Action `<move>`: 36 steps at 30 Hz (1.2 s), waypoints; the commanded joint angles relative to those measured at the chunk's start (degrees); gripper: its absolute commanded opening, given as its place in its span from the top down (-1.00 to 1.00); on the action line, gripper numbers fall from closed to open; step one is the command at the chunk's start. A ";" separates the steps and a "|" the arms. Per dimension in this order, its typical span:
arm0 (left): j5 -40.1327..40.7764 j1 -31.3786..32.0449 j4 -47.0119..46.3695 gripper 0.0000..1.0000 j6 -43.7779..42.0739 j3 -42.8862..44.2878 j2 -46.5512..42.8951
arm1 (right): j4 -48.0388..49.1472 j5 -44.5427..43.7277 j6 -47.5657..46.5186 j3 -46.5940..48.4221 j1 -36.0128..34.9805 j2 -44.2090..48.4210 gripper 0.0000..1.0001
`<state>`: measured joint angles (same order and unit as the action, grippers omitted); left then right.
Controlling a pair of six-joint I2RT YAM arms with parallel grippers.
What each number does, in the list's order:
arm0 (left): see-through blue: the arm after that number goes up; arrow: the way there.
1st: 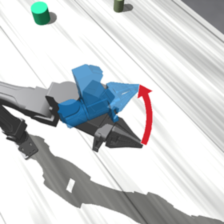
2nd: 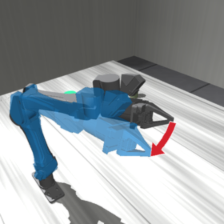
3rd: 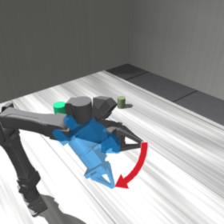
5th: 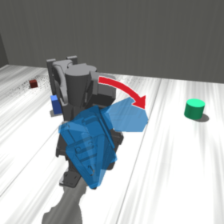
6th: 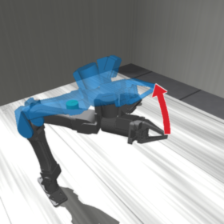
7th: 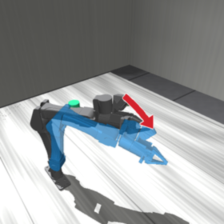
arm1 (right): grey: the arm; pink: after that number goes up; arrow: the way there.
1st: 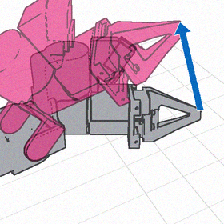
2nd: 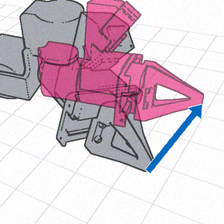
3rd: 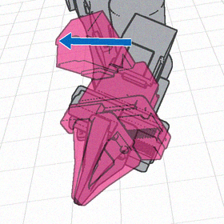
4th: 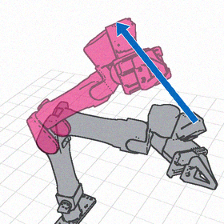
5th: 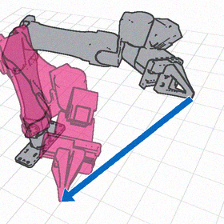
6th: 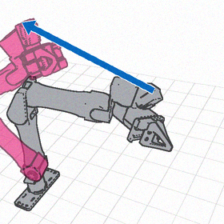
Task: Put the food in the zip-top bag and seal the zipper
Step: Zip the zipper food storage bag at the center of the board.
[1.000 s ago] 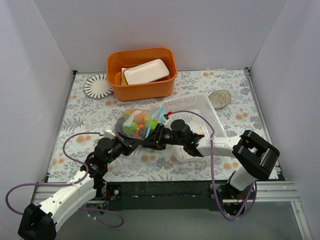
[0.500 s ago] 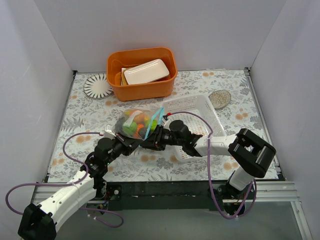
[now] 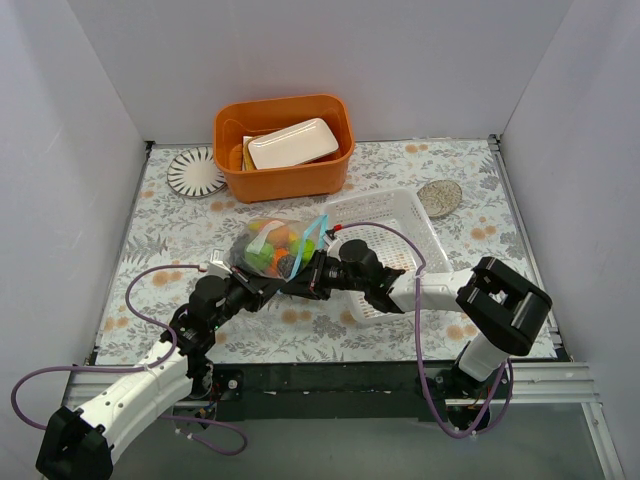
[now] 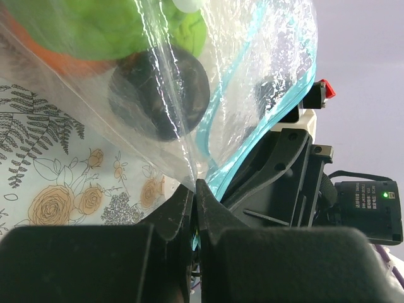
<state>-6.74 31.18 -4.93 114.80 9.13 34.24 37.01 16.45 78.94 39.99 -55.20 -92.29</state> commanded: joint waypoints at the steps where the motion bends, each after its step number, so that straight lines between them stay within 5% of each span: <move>1: -2.40 0.20 -1.14 1.00 7.36 0.10 -0.93 | 0.87 -3.61 -2.21 1.59 0.18 1.76 0.76; 36: -1.52 0.20 12.13 1.00 8.51 -2.71 -13.58 | 0.60 -8.36 -3.61 -1.05 3.52 6.16 0.77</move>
<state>-6.61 31.20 2.33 115.09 7.55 22.50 35.94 13.93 76.86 39.46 -54.11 -88.64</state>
